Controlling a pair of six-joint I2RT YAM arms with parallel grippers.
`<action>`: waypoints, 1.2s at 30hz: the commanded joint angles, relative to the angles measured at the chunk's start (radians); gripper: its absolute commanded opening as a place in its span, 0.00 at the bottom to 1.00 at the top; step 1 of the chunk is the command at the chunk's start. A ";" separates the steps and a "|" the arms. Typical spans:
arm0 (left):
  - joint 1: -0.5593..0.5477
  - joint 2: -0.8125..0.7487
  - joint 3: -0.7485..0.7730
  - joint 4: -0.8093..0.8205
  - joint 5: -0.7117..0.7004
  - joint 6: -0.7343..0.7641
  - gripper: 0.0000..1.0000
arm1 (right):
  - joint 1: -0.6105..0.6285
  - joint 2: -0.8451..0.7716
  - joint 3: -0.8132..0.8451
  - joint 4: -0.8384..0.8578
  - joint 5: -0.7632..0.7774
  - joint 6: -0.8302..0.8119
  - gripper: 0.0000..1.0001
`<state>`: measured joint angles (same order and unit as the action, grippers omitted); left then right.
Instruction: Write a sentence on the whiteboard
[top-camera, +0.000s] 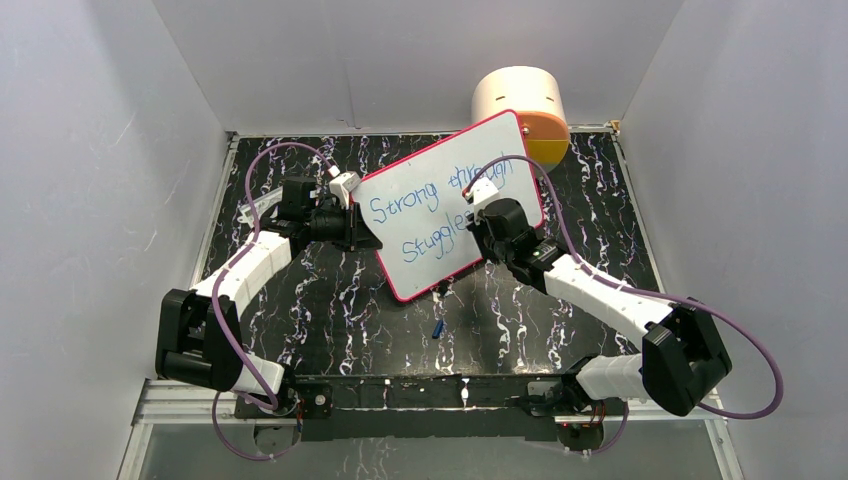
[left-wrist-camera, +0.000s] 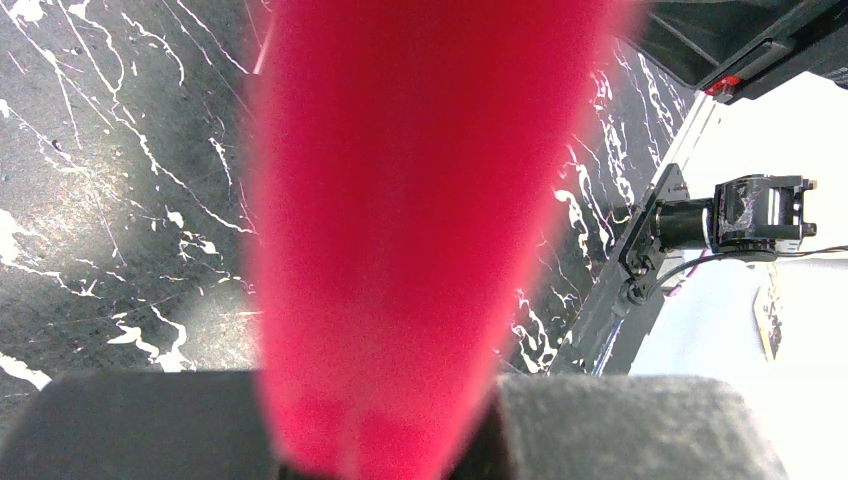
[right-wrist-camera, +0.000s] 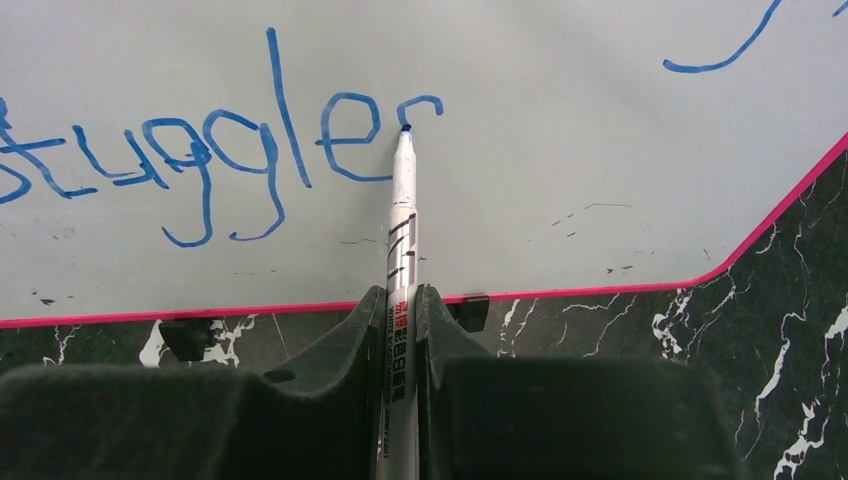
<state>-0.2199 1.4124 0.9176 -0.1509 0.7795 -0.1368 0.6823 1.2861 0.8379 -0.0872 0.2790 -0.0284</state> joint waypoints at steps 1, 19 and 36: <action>0.007 0.008 0.005 -0.062 -0.098 0.035 0.00 | -0.001 0.010 0.013 -0.022 0.040 0.015 0.00; 0.005 0.006 0.002 -0.061 -0.099 0.034 0.00 | -0.006 0.001 -0.002 -0.073 -0.014 0.021 0.00; 0.004 0.001 0.002 -0.061 -0.102 0.035 0.00 | -0.006 -0.013 0.026 -0.002 -0.067 0.046 0.00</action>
<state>-0.2211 1.4120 0.9176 -0.1509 0.7780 -0.1371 0.6754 1.2911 0.8360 -0.1661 0.2470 -0.0025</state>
